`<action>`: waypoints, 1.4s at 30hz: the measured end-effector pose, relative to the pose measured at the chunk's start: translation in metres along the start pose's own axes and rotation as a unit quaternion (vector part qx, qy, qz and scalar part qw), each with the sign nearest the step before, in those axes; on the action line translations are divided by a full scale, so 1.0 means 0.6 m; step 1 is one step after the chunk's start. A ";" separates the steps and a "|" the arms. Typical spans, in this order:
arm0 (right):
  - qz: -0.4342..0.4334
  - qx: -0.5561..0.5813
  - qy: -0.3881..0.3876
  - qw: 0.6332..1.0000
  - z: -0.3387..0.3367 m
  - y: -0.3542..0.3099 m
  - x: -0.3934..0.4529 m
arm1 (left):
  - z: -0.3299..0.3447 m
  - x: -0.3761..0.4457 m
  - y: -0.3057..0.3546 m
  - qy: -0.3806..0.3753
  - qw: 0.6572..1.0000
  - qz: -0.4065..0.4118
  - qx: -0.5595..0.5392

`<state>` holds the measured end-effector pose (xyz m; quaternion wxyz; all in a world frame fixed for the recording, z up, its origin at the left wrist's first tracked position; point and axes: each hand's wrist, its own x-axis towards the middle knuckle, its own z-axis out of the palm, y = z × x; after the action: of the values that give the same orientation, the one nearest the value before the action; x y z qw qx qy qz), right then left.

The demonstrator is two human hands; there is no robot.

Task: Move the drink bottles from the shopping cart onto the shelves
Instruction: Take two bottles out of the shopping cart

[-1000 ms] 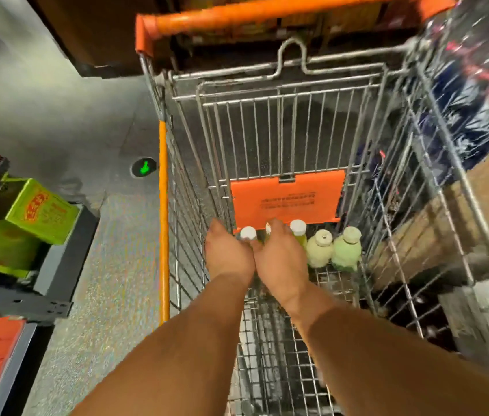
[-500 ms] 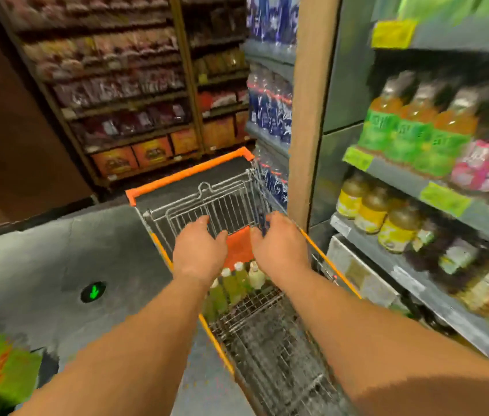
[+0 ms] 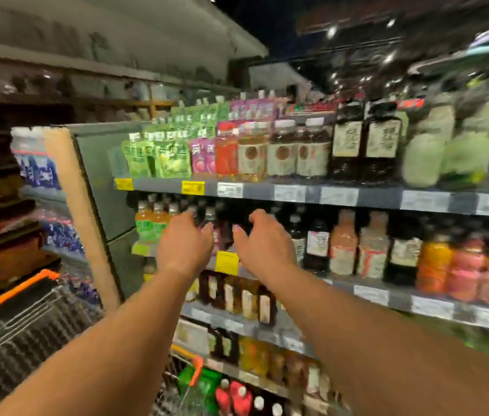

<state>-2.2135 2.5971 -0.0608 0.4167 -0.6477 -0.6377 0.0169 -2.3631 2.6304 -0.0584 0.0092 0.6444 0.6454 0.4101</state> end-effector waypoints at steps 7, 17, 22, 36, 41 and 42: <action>0.073 -0.080 0.122 0.987 -0.390 0.241 -0.096 | 0.079 -0.167 0.420 -0.056 0.983 0.136 -0.105; 0.169 -0.196 0.244 0.934 -0.825 0.454 -0.260 | 0.130 -0.421 0.878 -0.124 0.931 0.270 -0.213; 0.199 -0.229 0.274 0.913 -0.948 0.539 -0.296 | 0.171 -0.483 1.012 -0.141 0.917 0.296 -0.227; 0.327 -0.277 0.320 0.845 -1.245 0.806 -0.344 | 0.349 -0.631 1.398 -0.210 0.857 0.389 -0.266; 0.350 -0.286 0.348 0.821 -1.356 0.923 -0.370 | 0.402 -0.701 1.537 -0.216 0.841 0.412 -0.275; 0.351 -0.287 0.350 0.820 -1.375 0.948 -0.372 | 0.413 -0.712 1.564 -0.212 0.840 0.418 -0.275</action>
<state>-1.3367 2.0732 0.0442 0.3723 -0.8805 -0.1543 -0.2495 -1.3837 2.2435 0.0643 0.1504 0.8949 0.1581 0.3893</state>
